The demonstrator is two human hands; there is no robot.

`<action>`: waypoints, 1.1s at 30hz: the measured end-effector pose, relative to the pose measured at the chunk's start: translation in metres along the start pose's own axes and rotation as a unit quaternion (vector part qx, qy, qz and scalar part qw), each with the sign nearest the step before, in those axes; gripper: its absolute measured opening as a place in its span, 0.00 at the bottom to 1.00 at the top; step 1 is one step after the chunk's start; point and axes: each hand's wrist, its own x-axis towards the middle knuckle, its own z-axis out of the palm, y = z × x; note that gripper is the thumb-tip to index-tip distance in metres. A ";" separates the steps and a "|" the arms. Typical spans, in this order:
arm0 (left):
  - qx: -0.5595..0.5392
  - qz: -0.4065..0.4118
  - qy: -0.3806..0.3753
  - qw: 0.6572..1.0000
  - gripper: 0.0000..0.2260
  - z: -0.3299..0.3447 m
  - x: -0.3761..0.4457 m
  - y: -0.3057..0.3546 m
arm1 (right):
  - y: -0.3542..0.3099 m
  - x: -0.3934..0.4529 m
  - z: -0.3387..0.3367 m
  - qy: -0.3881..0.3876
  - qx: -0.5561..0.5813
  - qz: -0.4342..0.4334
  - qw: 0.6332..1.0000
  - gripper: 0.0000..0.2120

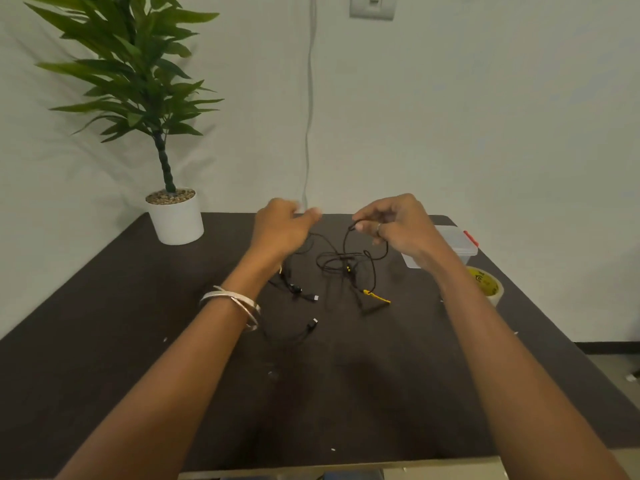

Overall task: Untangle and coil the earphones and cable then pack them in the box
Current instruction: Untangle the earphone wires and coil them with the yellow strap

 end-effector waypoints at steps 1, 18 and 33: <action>-0.020 0.042 -0.056 0.997 0.10 0.003 -0.003 0.008 | -0.003 0.000 0.002 0.006 0.008 -0.011 1.000 0.08; -0.254 -0.062 0.006 0.965 0.06 -0.013 0.012 0.020 | 0.014 -0.026 -0.005 -0.038 0.136 0.057 0.988 0.04; -0.336 -0.105 -0.107 0.930 0.05 -0.013 0.003 0.025 | 0.017 -0.002 0.031 0.211 0.063 0.182 0.958 0.12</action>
